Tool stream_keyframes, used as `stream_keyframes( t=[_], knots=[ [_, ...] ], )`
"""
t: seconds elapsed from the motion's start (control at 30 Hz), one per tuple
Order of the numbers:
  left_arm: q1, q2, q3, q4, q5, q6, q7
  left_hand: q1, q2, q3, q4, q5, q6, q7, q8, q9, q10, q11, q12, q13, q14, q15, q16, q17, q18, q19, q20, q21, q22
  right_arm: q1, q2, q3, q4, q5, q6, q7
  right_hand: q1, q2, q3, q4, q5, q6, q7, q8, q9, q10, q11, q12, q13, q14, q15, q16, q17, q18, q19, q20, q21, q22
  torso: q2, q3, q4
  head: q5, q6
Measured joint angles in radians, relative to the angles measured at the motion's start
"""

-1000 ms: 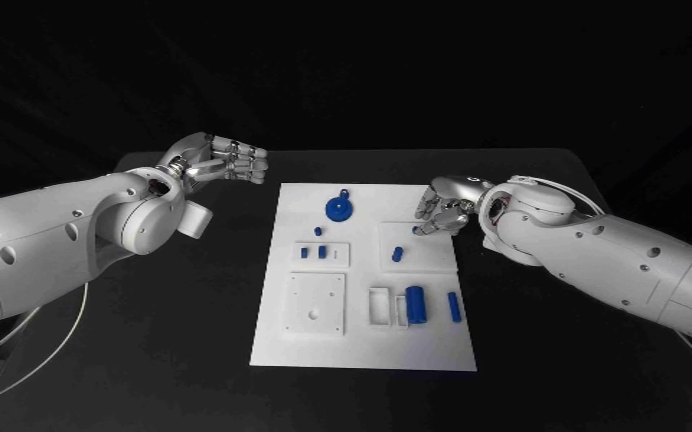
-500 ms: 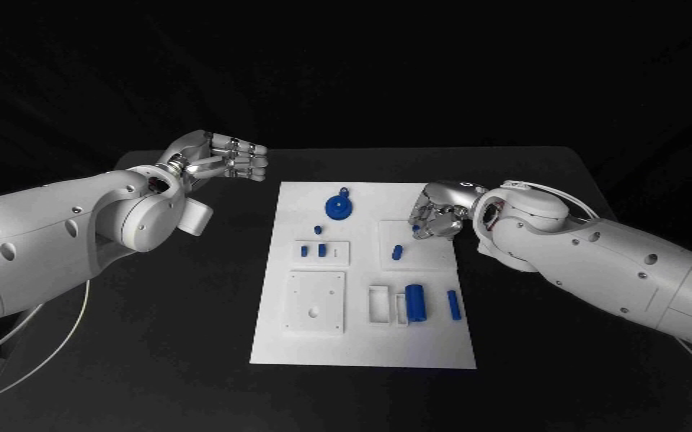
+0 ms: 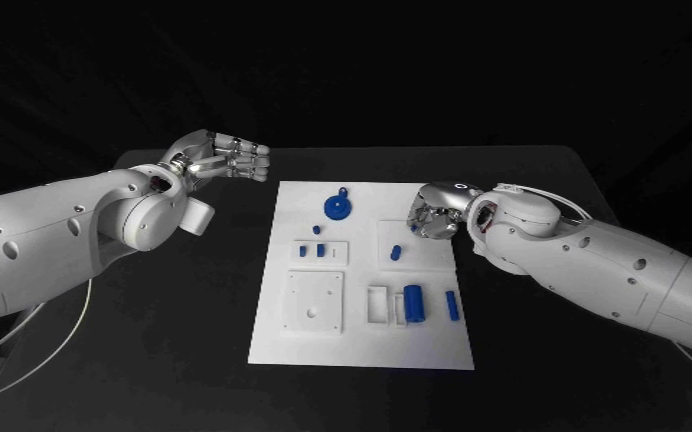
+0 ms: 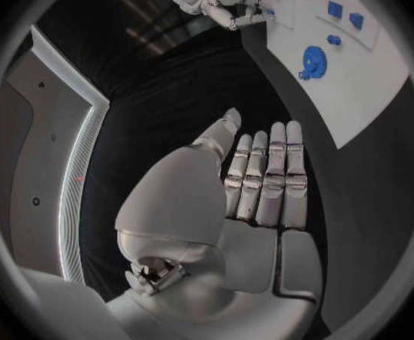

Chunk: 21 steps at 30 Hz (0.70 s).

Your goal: Assemble the parts on the task board

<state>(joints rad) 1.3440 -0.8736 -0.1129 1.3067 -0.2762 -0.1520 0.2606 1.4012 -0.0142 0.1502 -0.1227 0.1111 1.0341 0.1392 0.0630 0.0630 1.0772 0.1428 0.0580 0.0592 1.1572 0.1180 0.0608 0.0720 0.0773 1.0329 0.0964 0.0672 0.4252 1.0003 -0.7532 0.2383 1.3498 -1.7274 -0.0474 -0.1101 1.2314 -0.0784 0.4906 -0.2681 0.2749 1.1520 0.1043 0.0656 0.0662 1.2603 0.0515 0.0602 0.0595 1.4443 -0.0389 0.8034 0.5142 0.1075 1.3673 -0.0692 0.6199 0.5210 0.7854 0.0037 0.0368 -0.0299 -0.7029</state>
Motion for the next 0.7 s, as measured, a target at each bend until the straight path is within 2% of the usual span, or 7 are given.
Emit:
stream_keyframes(
  t=[0.23,0.5,0.7],
  knots=[
    [0.0,0.002,0.0,-0.001,-0.001,0.005,-0.003,0.004,0.004,-0.001,-0.001,0.0,0.0,0.0,0.0,0.0,-0.002,0.002,0.0,0.0,0.004,-0.004,0.0,0.0,0.0,0.0,0.0,0.0,-0.001,0.0,0.011,-0.006,-0.007,-0.032,-0.015,-0.007,0.002,-0.002,0.009,0.004,-0.004,0.006,0.0,0.0,0.0,0.004,-0.003,0.005,0.003,0.0,0.0,0.0,0.001,-0.001,-0.006,0.0,0.003,0.025,0.0,0.0003,0.0,0.002,-0.003],
    [0.0,0.005,0.0,-0.002,-0.002,0.01,-0.008,0.004,0.004,-0.003,-0.002,0.0,0.0,0.0,0.0,0.0,-0.006,0.001,0.0,0.0,0.004,-0.004,0.0,0.0,0.0,0.002,-0.002,0.0,-0.002,0.006,0.02,-0.022,-0.014,-0.062,-0.037,-0.017,-0.003,-0.007,0.006,0.007,-0.004,0.006,0.0,0.0,0.0,0.011,-0.003,0.004,0.004,0.001,0.001,0.0,0.001,-0.007,-0.006,0.0,-0.004,0.032,0.0,0.0003,-0.0004,0.0,-0.006],
    [0.0,0.005,0.0,-0.002,-0.004,0.012,-0.011,0.004,0.004,-0.004,-0.004,0.0,0.0,0.0,0.0,0.0,-0.006,0.001,0.0,0.0,0.004,-0.004,0.0,0.0,0.0,0.004,-0.004,0.0,-0.002,0.006,0.023,-0.026,-0.016,-0.073,-0.047,-0.019,-0.003,-0.007,0.006,0.007,-0.004,0.008,-0.002,0.0,0.0,0.016,-0.002,0.004,0.004,-0.002,-0.002,0.0,0.001,-0.009,-0.006,0.0,-0.009,0.036,0.0,0.0003,-0.0008,-0.001,-0.007]
  ],
)
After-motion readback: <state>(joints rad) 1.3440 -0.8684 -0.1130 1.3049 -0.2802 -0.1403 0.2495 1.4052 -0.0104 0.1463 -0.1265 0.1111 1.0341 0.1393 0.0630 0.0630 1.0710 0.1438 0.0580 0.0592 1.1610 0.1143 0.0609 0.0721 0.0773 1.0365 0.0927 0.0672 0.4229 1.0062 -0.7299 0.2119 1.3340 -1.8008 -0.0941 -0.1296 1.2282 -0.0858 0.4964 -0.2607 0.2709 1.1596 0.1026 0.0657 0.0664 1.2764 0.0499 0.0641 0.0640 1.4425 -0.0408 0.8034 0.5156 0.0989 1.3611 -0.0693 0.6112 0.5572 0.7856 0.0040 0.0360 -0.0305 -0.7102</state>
